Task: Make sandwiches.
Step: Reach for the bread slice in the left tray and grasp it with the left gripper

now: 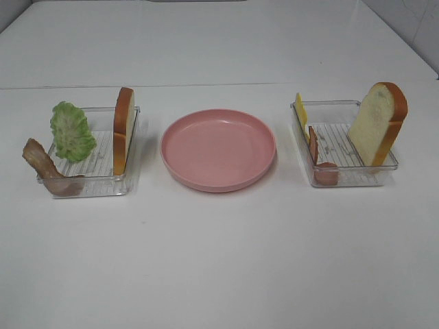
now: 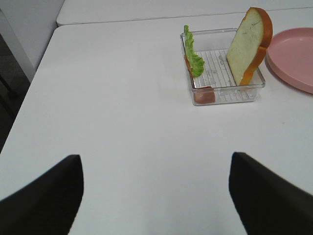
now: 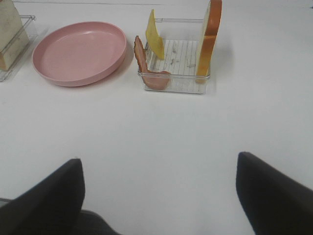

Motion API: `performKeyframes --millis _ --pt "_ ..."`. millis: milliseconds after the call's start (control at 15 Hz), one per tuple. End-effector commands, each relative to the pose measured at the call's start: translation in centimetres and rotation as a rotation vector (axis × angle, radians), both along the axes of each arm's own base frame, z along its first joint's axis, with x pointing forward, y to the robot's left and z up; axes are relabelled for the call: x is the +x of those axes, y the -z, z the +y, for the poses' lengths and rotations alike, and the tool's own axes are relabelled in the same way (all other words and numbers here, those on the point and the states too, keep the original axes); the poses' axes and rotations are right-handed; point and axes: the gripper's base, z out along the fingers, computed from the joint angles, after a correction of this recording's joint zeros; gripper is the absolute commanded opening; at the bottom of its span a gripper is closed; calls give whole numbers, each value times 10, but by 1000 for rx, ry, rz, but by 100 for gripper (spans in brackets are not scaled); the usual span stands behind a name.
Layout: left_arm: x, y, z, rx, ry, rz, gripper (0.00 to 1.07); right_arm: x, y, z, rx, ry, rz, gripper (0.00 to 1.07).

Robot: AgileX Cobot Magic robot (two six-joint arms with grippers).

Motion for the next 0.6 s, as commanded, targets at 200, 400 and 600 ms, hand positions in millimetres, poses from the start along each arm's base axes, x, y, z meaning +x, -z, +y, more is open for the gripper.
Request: performKeyframes --millis 200,400,600 --pt "-2 2 0 -3 -3 -20 78 -2 0 0 7 3 -21 80" --pt "-2 2 0 -3 -3 -20 78 -2 0 0 7 3 -21 80" --pt "-2 2 0 -3 -3 -20 78 -2 0 0 7 3 -21 80"
